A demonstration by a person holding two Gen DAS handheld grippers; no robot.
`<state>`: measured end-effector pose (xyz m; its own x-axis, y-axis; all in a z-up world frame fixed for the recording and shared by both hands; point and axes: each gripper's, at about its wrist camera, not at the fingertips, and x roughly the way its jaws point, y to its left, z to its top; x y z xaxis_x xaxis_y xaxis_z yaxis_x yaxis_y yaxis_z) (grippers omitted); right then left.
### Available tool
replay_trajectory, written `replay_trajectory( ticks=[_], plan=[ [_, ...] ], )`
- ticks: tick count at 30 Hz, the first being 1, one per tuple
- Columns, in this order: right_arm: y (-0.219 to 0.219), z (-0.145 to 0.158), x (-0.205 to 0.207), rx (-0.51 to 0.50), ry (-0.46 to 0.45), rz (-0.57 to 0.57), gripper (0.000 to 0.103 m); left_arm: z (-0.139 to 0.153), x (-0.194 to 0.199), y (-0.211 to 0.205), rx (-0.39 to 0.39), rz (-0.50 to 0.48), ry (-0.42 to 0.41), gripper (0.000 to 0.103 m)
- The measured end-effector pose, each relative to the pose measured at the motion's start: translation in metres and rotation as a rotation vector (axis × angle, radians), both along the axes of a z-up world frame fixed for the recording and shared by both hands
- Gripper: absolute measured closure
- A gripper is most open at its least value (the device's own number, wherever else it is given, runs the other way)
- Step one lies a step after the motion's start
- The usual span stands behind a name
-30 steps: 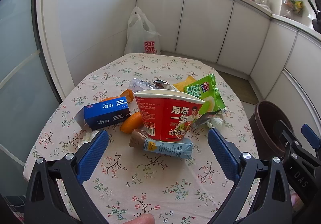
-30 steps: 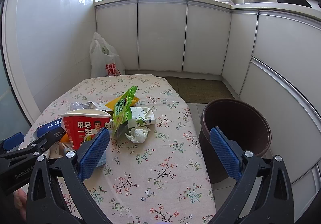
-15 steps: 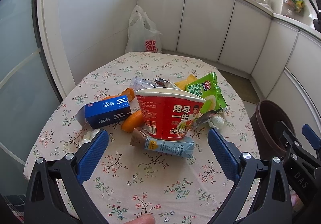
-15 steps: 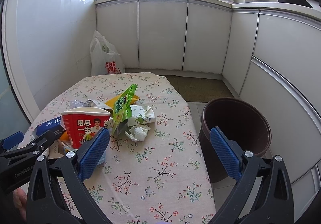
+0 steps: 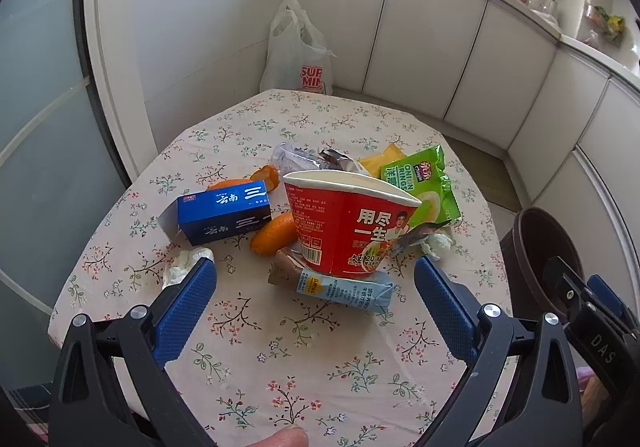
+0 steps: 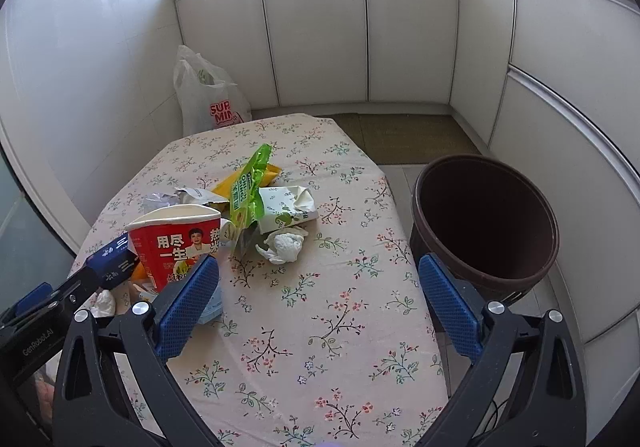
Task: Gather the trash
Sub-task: 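Grasp the green snack bag with the left tool while the right tool approaches the paper cup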
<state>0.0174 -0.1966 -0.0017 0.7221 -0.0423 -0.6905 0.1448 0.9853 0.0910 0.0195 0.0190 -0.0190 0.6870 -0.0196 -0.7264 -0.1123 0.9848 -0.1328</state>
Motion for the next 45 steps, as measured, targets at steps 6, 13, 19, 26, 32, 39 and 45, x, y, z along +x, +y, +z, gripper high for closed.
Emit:
replay_trajectory(
  ticks=[6, 13, 19, 26, 32, 39, 45],
  plan=[
    [-0.038, 0.026, 0.019, 0.145, 0.032, -0.068, 0.007, 0.004, 0.032, -0.011, 0.019, -0.030, 0.088, 0.007],
    [-0.096, 0.056, 0.046, 0.254, -0.046, -0.194, 0.007, 0.026, 0.099, -0.048, 0.009, -0.119, 0.171, 0.007],
    [-0.130, 0.016, 0.062, 0.263, 0.033, -0.278, 0.007, 0.019, 0.170, -0.091, -0.015, -0.189, 0.284, 0.007],
    [-0.151, 0.002, 0.070, 0.401, 0.061, -0.308, 0.007, -0.047, 0.229, -0.144, 0.186, -0.225, 0.501, 0.007],
    [-0.149, -0.002, 0.077, 0.445, 0.083, -0.290, 0.007, -0.074, 0.239, -0.157, 0.201, -0.196, 0.511, 0.020],
    [-0.145, -0.005, 0.084, 0.446, 0.097, -0.296, 0.007, -0.076, 0.241, -0.140, 0.144, -0.174, 0.488, 0.081],
    [-0.120, -0.018, 0.102, 0.471, 0.146, -0.224, 0.007, -0.041, 0.218, -0.120, 0.085, -0.224, 0.336, 0.090]
  ],
)
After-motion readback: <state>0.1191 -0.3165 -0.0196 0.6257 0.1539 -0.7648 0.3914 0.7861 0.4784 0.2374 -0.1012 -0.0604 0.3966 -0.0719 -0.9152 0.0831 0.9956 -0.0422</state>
